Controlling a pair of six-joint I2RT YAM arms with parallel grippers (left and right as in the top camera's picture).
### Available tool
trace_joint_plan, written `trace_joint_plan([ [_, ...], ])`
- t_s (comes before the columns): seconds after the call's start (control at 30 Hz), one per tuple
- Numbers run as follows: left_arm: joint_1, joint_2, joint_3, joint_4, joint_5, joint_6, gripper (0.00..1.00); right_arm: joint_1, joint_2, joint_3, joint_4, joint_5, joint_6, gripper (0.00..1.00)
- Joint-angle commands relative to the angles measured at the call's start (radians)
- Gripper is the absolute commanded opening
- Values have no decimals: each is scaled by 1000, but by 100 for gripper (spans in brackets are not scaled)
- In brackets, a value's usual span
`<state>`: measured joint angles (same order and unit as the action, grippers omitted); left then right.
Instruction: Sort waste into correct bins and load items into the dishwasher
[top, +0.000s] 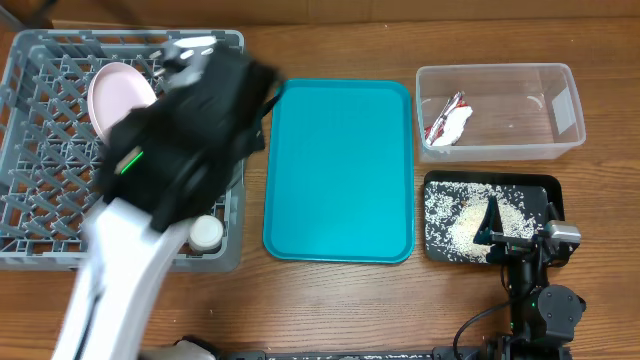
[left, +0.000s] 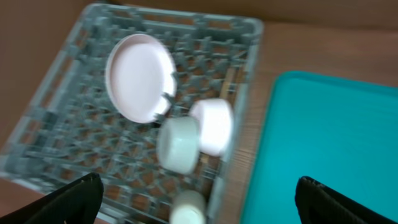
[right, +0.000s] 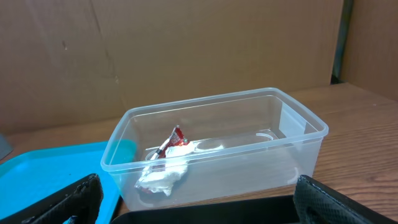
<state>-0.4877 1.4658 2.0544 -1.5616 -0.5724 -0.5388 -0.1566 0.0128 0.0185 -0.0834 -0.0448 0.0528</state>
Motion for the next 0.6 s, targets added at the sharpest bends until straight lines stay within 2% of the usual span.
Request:
trace_joint_plan([
  [0.0,-4,-90,17,-6,254,16,100,-3,-10,-10,3,5,6,100],
  [0.1,-4,-149,17,-5,411,17,100,-3,-10,-10,3,5,6,100],
  [0.13,-4,-158,17,-6,416,20,100,-3,-10,-10,3,5,6,100],
  [0.4,-3,-175,12,-26,399,19,100,-3,-10,-10,3,6,6,100],
  [0.5,-5,-169,-14,34,350,28,100,-3,-10,-10,3,5,6,100],
  [0.57,-3,-172,-57,134,329,101,100,-3,-10,-10,3,6,6,100],
])
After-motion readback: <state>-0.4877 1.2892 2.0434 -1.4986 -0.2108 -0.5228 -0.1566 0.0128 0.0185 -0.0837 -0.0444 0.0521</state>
